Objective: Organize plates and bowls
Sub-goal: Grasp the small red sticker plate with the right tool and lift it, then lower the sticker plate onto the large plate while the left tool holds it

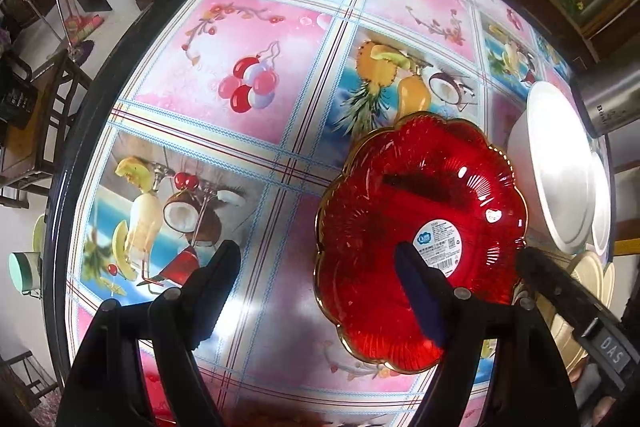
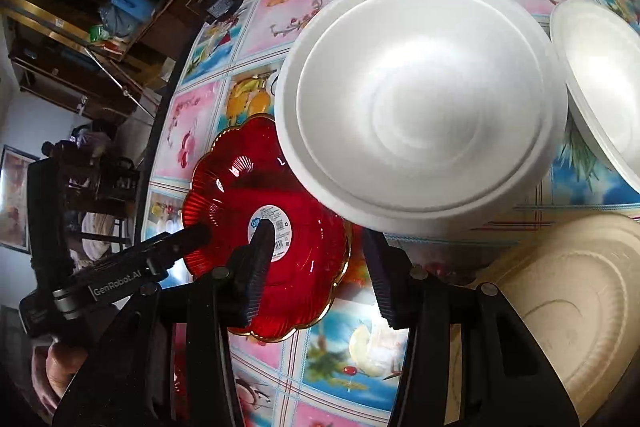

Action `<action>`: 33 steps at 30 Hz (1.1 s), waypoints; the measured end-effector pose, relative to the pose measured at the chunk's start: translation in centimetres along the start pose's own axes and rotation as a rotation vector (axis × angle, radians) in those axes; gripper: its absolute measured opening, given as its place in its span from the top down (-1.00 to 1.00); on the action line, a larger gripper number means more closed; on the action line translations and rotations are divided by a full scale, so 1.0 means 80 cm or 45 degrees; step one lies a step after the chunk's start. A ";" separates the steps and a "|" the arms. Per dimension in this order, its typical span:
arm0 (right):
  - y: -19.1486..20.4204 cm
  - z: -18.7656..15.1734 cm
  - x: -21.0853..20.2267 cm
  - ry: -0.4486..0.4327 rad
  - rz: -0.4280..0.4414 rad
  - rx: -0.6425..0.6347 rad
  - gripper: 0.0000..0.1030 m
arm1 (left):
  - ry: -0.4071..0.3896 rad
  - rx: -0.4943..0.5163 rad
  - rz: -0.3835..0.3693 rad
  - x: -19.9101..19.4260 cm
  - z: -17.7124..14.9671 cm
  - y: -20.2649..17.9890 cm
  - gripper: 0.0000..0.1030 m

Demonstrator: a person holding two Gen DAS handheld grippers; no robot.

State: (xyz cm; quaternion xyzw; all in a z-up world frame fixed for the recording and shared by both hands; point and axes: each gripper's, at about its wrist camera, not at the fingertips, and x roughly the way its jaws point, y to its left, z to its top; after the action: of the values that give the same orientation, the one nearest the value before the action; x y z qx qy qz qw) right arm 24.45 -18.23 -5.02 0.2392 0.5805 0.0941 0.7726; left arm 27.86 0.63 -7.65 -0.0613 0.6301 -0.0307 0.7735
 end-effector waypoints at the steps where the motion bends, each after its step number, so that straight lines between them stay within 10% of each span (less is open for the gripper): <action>1: -0.001 -0.001 0.002 0.010 0.006 0.009 0.11 | -0.001 -0.003 0.003 0.001 0.000 0.000 -0.54; 14: 0.021 -0.003 -0.061 -0.156 0.084 -0.046 0.10 | -0.003 0.009 -0.024 0.000 0.000 -0.009 -0.54; 33: 0.001 -0.003 0.010 0.036 0.053 0.053 0.10 | 0.031 -0.007 -0.032 0.015 -0.002 -0.004 -0.54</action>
State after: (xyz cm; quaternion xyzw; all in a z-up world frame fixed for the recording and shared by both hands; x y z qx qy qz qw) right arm 24.50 -17.76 -5.75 0.2660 0.5882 0.1013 0.7569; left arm 27.96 0.13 -8.81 -0.0708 0.6387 -0.0395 0.7652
